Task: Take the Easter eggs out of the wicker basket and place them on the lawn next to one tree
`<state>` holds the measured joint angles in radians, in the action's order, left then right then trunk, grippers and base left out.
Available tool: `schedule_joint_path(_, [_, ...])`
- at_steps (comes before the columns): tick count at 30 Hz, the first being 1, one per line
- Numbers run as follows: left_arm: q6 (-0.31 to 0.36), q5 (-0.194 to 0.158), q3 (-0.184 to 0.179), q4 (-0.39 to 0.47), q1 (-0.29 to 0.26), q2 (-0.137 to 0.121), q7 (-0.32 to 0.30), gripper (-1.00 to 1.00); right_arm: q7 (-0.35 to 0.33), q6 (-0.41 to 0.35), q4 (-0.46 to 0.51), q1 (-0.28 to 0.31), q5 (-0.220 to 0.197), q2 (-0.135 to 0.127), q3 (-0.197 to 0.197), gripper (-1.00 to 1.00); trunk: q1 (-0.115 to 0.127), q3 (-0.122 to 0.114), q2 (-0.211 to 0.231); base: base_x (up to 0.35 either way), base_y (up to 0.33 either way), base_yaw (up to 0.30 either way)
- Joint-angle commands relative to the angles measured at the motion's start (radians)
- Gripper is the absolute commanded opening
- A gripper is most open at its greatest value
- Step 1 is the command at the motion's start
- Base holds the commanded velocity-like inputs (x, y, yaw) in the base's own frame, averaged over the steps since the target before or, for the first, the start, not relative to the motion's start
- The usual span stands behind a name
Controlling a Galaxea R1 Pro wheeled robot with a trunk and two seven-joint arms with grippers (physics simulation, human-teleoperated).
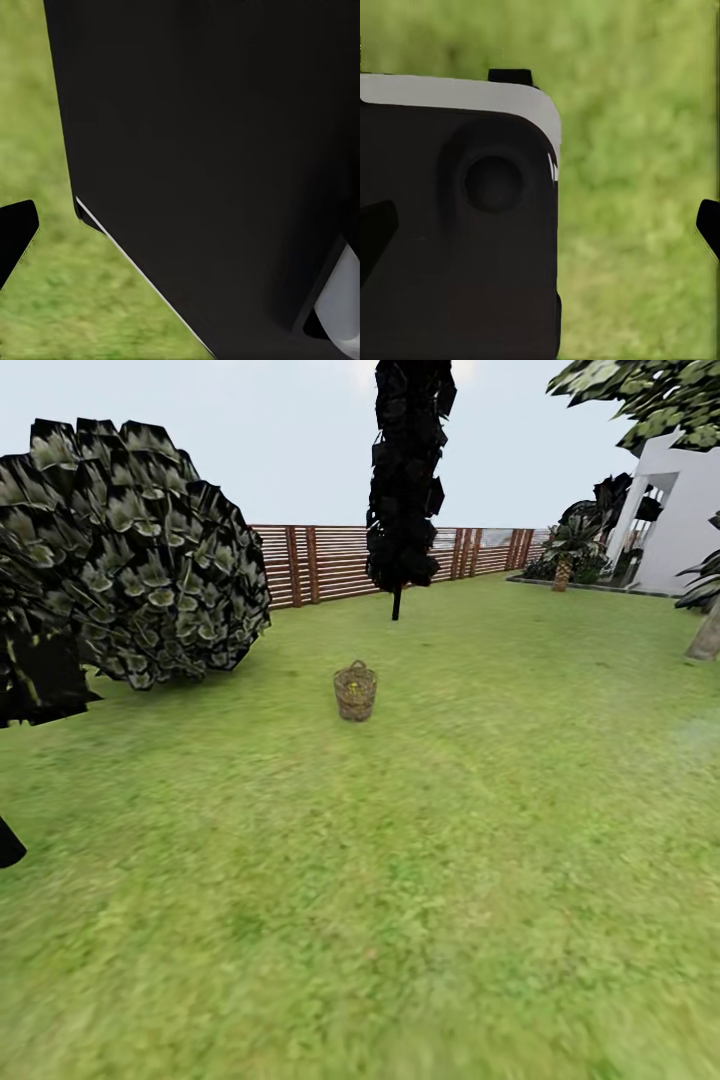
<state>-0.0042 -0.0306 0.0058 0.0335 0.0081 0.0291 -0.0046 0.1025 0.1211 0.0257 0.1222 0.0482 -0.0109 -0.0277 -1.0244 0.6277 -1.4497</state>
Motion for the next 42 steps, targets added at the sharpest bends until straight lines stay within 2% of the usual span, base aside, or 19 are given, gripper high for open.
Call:
schedule_joint_path(1, [0.0, -0.003, 0.0, 0.002, 0.001, 0.0, 0.0, 1.0, 0.003, 0.003, 0.0, 0.001, 0.007, 0.0, -0.003, 1.0, -0.001, 0.001, 0.0, 0.34, 0.0, 0.0])
schedule_joint_path(42, [0.0, -0.003, 0.001, 0.002, 0.0, 0.0, 0.0, 1.0, 0.003, 0.003, 0.0, 0.001, 0.005, 0.002, -0.003, 1.0, -0.001, 0.001, 0.0, 0.341, 0.0, 0.0])
